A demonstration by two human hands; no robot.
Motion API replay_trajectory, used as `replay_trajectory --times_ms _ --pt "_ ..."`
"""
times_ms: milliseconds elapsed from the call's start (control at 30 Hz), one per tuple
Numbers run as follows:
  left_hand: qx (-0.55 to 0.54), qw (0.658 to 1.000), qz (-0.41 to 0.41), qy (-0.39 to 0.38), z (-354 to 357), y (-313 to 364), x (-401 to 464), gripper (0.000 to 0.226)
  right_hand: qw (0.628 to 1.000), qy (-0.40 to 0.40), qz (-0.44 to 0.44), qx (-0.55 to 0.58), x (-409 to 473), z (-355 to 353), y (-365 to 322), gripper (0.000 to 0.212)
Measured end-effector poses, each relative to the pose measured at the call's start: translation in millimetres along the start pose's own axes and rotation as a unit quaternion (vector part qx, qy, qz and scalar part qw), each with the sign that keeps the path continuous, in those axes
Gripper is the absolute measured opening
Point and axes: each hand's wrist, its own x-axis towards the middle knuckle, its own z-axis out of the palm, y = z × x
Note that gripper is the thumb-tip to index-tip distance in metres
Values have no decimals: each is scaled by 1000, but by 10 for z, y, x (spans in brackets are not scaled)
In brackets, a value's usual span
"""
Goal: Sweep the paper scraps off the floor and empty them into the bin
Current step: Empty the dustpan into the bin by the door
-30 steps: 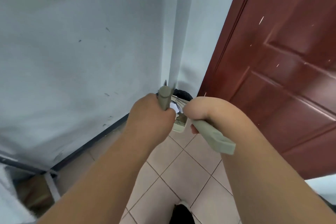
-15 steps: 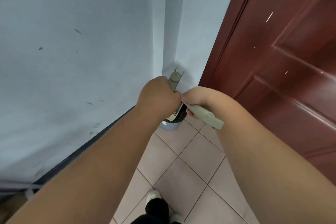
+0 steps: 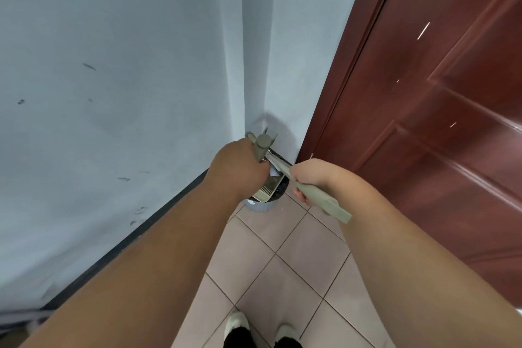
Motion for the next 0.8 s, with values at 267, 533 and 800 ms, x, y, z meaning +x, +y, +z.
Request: replay_trajectory --times_ms 267,533,800 --pt "-19 999 -4 -48 0 62 302 17 999 -28 21 35 204 -191 -30 21" --pt "-164 956 -109 -219 -128 23 366 13 998 -30 20 55 278 -256 3 15" --pt "-64 983 -35 -166 -201 54 324 29 998 -23 6 57 143 -197 -10 10"
